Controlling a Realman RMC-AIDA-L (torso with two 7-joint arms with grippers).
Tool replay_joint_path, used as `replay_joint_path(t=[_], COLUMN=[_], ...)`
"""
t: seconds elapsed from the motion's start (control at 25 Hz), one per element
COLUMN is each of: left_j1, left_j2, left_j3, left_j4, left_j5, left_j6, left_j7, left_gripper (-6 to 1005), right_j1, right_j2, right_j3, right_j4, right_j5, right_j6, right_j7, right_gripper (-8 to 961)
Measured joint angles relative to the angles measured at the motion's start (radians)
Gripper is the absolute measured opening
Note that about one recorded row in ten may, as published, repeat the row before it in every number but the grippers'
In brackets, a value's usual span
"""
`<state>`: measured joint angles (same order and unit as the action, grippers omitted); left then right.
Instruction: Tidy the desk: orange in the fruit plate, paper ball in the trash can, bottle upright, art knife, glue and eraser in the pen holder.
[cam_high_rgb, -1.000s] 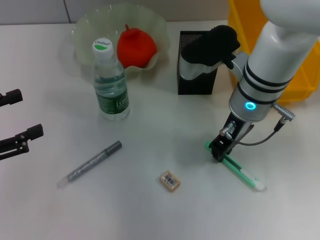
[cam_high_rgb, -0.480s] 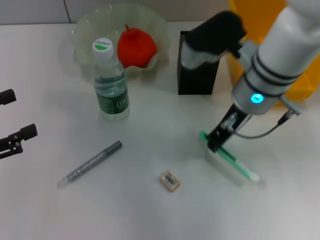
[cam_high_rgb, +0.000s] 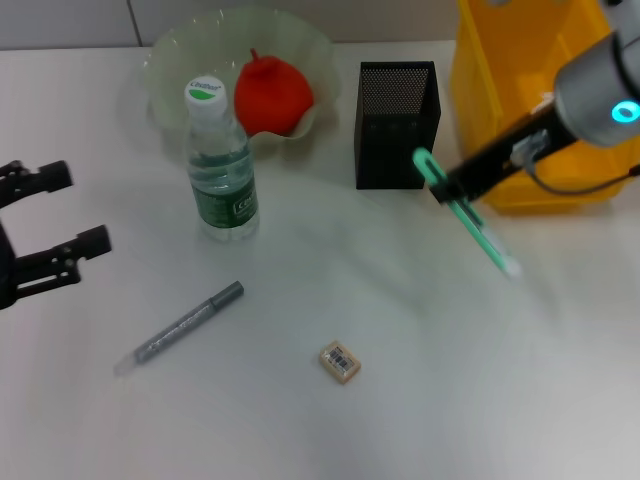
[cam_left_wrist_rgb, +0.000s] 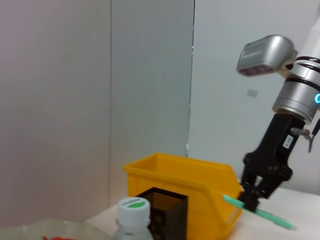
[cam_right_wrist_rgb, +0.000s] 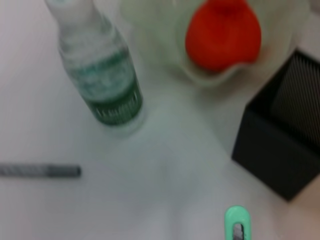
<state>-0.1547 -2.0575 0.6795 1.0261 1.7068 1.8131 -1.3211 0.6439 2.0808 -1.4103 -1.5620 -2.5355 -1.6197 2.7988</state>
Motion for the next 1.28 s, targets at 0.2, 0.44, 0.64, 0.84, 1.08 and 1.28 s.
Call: replay_joint_path(t=[0.2,0.44,0.64,0.84,1.08,1.28], left_j1=[-0.087,-0.139,-0.152,-0.142,-0.152,-0.18], left_j2=[-0.002,-0.013,-0.014,-0.013,-0.014,-0.015], left_j3=[-0.001,-0.004,-0.006,-0.006,-0.003,0.003], left_j4=[-0.005,-0.035,-0.077,-0.117,-0.229,-0.317], left_j5=[0.068,0.034,-0.03,-0.089,-0.139,-0.148], left_j6=[0.014,-0.001,-0.016,-0.027,-0.05,-0.07], left_j7=[-0.114,-0.077,0.068,0.282,0.599,0.787], left_gripper=[815,815,815,814,814,810], right_j1=[-0.049,-0.08,-0.047,0.064,0.143,0.172], right_j2=[0.0,0.001,-0.01,-0.064,-0.099,-0.102], right_j3=[0.132,0.257,0.403,0.558,0.613,0.614], right_j4=[-0.018,0.069,0.26,0.497,0.653,0.78], right_j5=[0.2,0.42,0.549,0.559,0.602,0.754], right_j6=[0.036,0.111,0.109,-0.018,-0.066,-0.035], right_j7=[-0.162,-0.279,-0.318,-0.262,-0.19,-0.17], right_gripper=[163,163,163,163,163,163])
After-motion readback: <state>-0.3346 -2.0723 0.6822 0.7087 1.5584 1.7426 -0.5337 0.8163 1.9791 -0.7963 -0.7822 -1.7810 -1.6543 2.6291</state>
